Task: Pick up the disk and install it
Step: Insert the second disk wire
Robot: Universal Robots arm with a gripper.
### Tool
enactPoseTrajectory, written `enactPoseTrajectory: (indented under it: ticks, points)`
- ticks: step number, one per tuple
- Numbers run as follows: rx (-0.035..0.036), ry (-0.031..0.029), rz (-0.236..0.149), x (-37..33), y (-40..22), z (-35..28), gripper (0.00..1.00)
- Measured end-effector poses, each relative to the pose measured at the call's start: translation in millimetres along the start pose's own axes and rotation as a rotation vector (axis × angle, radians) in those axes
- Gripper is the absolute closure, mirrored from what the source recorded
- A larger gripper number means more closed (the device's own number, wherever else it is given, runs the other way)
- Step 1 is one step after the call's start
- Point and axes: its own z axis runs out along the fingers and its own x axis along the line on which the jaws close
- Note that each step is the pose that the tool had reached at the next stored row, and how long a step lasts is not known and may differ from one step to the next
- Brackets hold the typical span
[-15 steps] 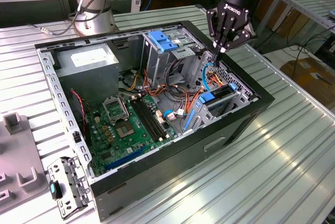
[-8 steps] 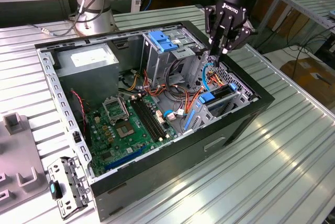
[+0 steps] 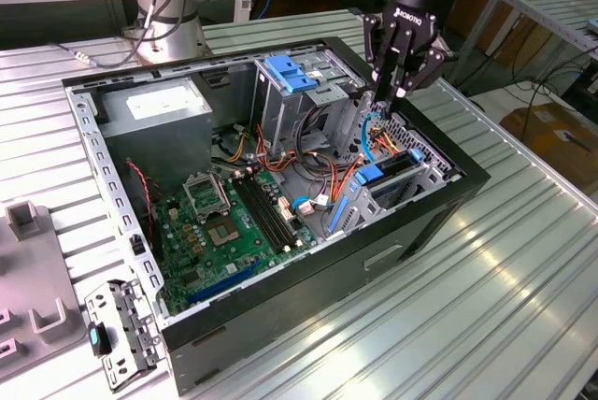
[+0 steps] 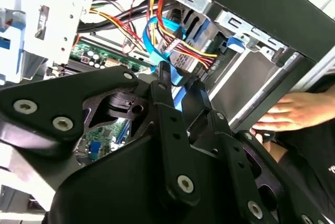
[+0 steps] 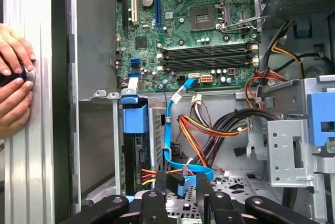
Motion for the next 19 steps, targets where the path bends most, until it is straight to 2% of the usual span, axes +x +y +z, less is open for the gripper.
enactPoseTrajectory:
  ticks: [1,2,5,7,9,11,12,14,16,19]
  points:
    - [0.0001,0.0102,0.002,-1.3,-0.4,0.6,0.64]
    - [0.0002,0.0140,0.003,-2.1,-0.5,1.2,0.64]
    - [0.0003,0.0189,0.004,-5.6,-1.0,4.8,0.64]
    - [0.0006,0.0244,0.005,-6.6,-1.2,6.7,0.64]
    - [0.0012,0.0352,0.005,-7.3,-1.4,8.7,0.65]
    - [0.0020,0.0508,0.006,-8.3,-1.7,11.5,0.78]
    - [0.0023,0.0557,0.007,-8.6,-1.8,12.4,0.84]
    - [0.0028,0.0651,0.007,-9.4,-1.9,15.0,0.84]
    - [0.0030,0.0670,0.007,-9.6,-2.0,15.5,0.84]
    - [0.0030,0.0669,0.007,-9.6,-2.0,15.8,0.83]
